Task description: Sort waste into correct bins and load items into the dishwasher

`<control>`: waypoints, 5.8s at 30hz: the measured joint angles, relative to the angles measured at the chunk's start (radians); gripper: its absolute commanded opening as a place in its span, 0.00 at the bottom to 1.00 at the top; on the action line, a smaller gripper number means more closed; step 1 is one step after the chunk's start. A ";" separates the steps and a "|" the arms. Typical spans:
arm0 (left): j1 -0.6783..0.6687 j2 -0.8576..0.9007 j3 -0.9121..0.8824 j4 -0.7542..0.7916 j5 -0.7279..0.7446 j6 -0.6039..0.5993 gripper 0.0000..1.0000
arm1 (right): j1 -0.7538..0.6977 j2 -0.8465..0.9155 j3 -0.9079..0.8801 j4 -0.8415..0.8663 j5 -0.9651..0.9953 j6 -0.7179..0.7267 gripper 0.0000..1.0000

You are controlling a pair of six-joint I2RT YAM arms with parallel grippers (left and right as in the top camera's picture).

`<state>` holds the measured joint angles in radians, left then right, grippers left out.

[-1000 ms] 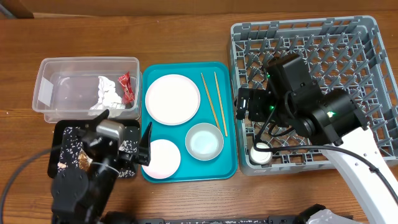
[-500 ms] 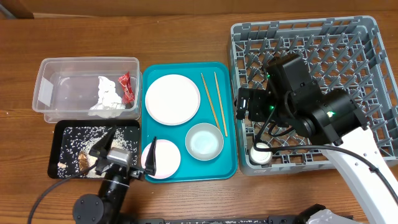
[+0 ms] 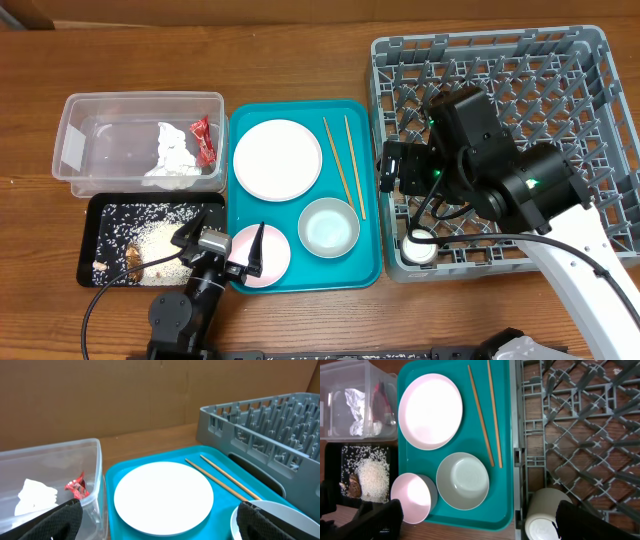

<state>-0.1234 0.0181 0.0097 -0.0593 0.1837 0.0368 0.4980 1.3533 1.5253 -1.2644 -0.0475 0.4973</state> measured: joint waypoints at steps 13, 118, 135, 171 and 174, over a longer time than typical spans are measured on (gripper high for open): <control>0.000 0.000 0.000 0.000 0.000 0.000 1.00 | 0.000 0.000 0.000 0.000 0.000 0.000 1.00; 0.000 0.000 0.000 0.000 0.000 0.000 1.00 | 0.203 0.506 -0.259 0.412 -0.042 -0.187 0.41; 0.000 0.000 0.000 0.000 0.000 0.000 1.00 | 0.203 0.523 -0.259 0.400 -0.060 -0.188 0.33; 0.000 0.000 0.000 0.000 0.000 0.000 1.00 | 0.202 0.359 0.012 0.044 0.585 0.072 0.04; 0.000 0.000 0.000 0.000 0.000 0.000 1.00 | 0.202 0.307 0.021 0.034 0.791 0.161 0.04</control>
<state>-0.1234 0.0177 0.0097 -0.0589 0.1837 0.0368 0.6998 1.6600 1.5467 -1.2301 0.7433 0.6579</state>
